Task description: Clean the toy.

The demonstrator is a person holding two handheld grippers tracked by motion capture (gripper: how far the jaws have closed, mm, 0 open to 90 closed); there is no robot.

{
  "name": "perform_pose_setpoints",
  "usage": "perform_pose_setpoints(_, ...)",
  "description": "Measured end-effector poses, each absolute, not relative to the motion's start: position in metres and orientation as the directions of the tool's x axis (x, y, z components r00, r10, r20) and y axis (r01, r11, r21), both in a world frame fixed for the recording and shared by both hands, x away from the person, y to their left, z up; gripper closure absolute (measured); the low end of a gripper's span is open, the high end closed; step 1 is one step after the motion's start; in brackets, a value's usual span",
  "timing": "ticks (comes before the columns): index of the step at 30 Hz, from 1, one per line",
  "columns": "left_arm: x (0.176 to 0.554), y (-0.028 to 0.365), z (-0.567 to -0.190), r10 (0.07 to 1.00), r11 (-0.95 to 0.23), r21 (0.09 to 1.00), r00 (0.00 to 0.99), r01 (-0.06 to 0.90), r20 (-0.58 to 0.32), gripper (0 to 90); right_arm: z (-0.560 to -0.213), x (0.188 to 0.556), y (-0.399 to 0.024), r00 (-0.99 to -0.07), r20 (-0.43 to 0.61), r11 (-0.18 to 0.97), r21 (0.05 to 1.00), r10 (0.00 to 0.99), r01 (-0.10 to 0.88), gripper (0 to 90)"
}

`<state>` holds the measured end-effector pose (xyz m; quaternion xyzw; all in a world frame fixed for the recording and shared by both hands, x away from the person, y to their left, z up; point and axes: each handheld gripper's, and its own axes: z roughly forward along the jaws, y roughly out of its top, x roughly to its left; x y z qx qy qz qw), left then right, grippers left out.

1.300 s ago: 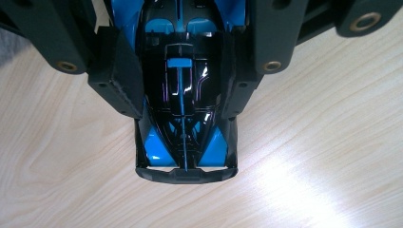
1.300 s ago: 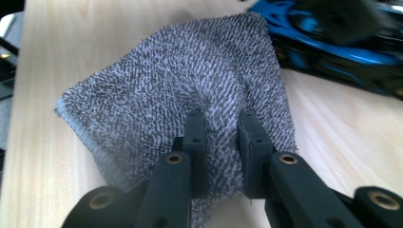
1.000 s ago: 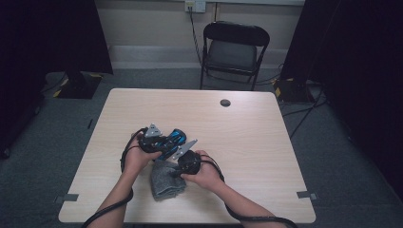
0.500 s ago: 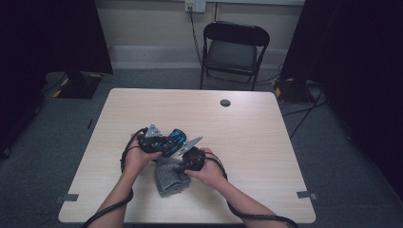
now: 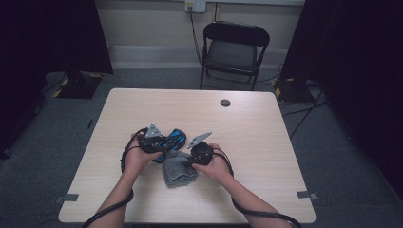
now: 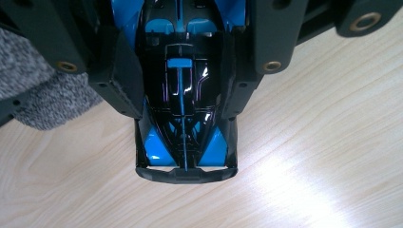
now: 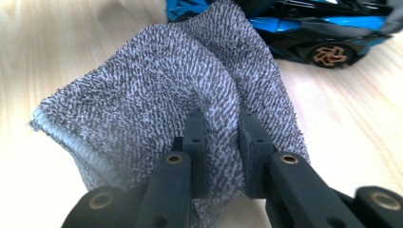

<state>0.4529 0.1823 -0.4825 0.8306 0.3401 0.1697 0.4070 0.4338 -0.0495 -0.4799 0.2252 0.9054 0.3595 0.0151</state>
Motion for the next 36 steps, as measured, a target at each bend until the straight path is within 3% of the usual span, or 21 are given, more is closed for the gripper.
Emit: perform_pose_setpoints(36,0.453,0.182,-0.483,0.706,-0.435,0.795,0.708,0.423,0.009,51.8,-0.478,0.465,-0.085,-0.83,0.116,0.597,0.641,0.546,0.483,76.3)
